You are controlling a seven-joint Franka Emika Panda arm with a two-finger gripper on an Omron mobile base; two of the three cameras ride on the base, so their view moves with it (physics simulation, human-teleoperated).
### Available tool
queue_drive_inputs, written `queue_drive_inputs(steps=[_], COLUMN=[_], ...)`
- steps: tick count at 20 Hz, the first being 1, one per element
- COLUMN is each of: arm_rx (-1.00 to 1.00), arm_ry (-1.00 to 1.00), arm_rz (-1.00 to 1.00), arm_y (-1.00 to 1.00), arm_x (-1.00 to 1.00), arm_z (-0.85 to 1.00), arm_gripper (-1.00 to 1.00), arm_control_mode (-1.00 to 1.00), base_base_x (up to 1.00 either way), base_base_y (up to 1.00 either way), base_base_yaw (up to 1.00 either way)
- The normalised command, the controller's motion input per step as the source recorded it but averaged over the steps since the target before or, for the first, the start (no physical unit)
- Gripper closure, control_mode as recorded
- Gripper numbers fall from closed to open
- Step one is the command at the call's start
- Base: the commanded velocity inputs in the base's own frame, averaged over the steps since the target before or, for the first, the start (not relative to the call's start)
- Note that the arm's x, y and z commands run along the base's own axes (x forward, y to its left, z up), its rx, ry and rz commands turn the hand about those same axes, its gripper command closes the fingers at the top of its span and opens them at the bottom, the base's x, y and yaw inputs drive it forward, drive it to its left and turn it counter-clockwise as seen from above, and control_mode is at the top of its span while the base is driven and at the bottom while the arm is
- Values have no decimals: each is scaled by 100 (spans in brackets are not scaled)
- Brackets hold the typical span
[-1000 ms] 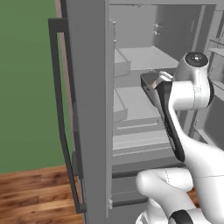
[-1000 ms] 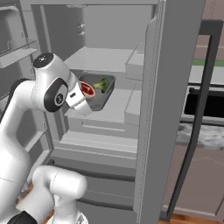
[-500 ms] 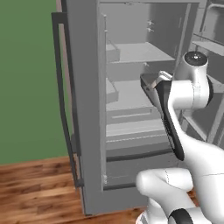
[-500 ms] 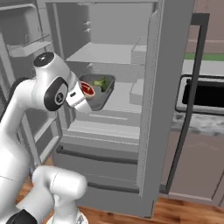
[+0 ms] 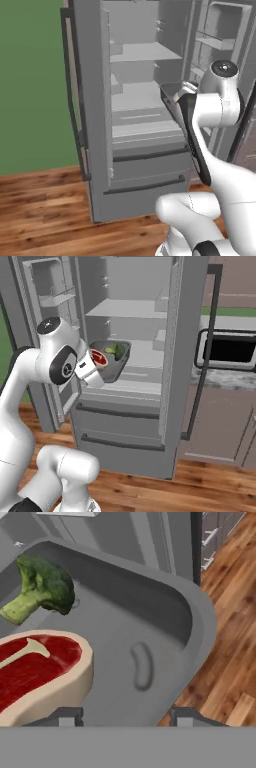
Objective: Place the tupperware containing the steak and broccoli meal in the microwave. Close the microwave door and press the start button to reheat the meal.
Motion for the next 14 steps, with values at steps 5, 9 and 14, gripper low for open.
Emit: queue_drive_inputs(steps=[5, 9, 14], arm_rx=[0, 0, 0], arm_ry=[0, 0, 0], arm_rz=[0, 0, 0], arm_y=[0, 0, 0], arm_x=[0, 0, 0], arm_z=[0, 0, 0], arm_gripper=[100, 100, 100], arm_control_mode=[100, 100, 100], base_base_x=[-19, -20, -40], base_base_y=[39, 58, 63], base_base_yaw=[-27, -33, -35])
